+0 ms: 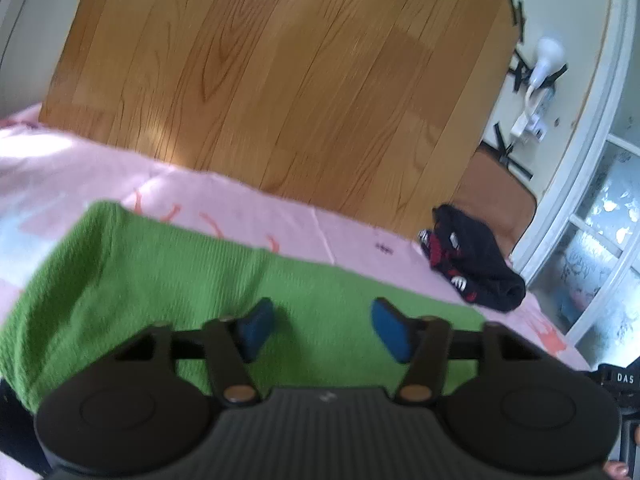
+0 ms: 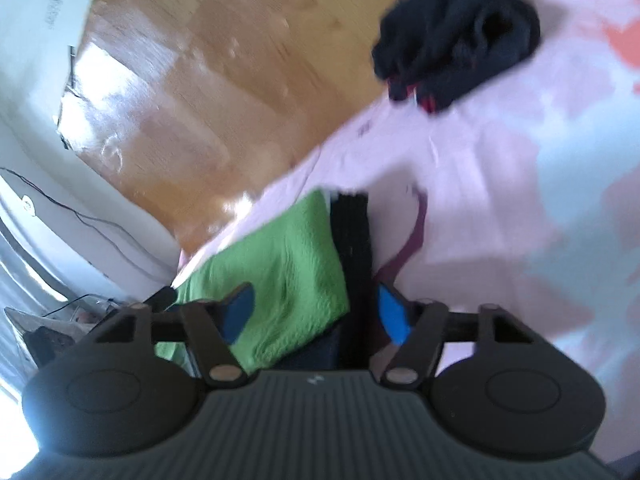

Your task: Fold small clothes

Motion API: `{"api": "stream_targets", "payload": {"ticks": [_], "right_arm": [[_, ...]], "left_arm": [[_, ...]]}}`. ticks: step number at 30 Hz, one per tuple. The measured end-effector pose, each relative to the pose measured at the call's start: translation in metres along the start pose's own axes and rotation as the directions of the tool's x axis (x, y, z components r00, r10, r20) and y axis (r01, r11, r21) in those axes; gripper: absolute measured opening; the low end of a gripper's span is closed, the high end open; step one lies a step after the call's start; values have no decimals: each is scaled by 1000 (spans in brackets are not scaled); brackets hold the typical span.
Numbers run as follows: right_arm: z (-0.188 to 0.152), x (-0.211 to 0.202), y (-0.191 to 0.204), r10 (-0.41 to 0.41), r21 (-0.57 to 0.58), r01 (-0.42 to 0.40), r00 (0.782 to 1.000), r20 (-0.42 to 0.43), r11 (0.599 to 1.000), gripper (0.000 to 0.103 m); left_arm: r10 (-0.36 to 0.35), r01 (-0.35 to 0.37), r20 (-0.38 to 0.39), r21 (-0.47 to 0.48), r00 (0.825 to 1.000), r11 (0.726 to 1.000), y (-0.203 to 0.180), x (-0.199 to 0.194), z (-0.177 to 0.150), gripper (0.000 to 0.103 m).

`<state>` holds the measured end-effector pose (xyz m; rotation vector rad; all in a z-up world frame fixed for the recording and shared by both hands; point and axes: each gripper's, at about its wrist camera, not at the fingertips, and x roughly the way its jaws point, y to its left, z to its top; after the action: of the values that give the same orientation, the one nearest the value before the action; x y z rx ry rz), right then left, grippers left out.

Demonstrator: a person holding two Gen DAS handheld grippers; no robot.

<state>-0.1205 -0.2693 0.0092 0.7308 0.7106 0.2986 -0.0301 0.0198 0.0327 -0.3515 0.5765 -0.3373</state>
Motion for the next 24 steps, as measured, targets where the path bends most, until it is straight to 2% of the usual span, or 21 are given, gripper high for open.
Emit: {"api": "stream_targets", "payload": {"ticks": [3, 4, 5, 6, 7, 9, 10, 12, 13, 14, 16, 18, 22, 24], "right_arm": [[2, 8, 9, -17, -35, 16, 1000, -20, 999, 64], [3, 12, 10, -13, -31, 12, 999, -31, 999, 60], [3, 17, 11, -11, -27, 10, 999, -42, 1000, 51], [4, 23, 12, -21, -18, 20, 997, -68, 1000, 29], [5, 30, 11, -16, 16, 18, 995, -103, 1000, 29], [10, 32, 17, 38, 58, -31, 992, -118, 998, 27], [15, 28, 28, 76, 40, -72, 991, -109, 997, 27], [27, 20, 63, 161, -37, -164, 983, -88, 986, 27], [32, 19, 83, 197, -80, -204, 976, -91, 976, 27], [36, 22, 108, 222, -136, -235, 969, -105, 962, 27], [36, 35, 151, 250, -230, -281, 956, -155, 932, 27], [30, 60, 190, 264, -305, -327, 937, -230, 894, 27], [-2, 133, 249, 244, -394, -392, 894, -375, 832, 27], [-24, 175, 265, 215, -402, -408, 870, -445, 820, 26]], "left_arm": [[32, -31, -40, 43, 999, 999, -6, 9, -3, 42], [45, -42, -45, 61, 998, 997, -9, 11, -4, 42], [57, -53, -50, 79, 997, 995, -12, 12, -5, 42], [65, -60, -52, 90, 997, 994, -14, 13, -6, 42], [70, -64, -53, 97, 996, 993, -15, 13, -6, 42], [66, -61, -55, 93, 996, 994, -15, 12, -7, 42], [54, -49, -59, 80, 997, 996, -13, 10, -6, 42], [-17, 17, -59, 0, 998, 1000, -3, -1, 3, 43], [-62, 60, -33, -45, 998, 997, 4, -14, 10, 43], [-89, 90, 25, -81, 996, 993, 12, -31, 17, 45], [-61, 81, 165, -121, 984, 989, 30, -76, 33, 50], [11, 33, 267, -160, 964, 987, 51, -121, 45, 54], [139, -65, 343, -218, 929, 974, 80, -174, 50, 55], [176, -98, 346, -232, 921, 968, 87, -184, 47, 55]]}}
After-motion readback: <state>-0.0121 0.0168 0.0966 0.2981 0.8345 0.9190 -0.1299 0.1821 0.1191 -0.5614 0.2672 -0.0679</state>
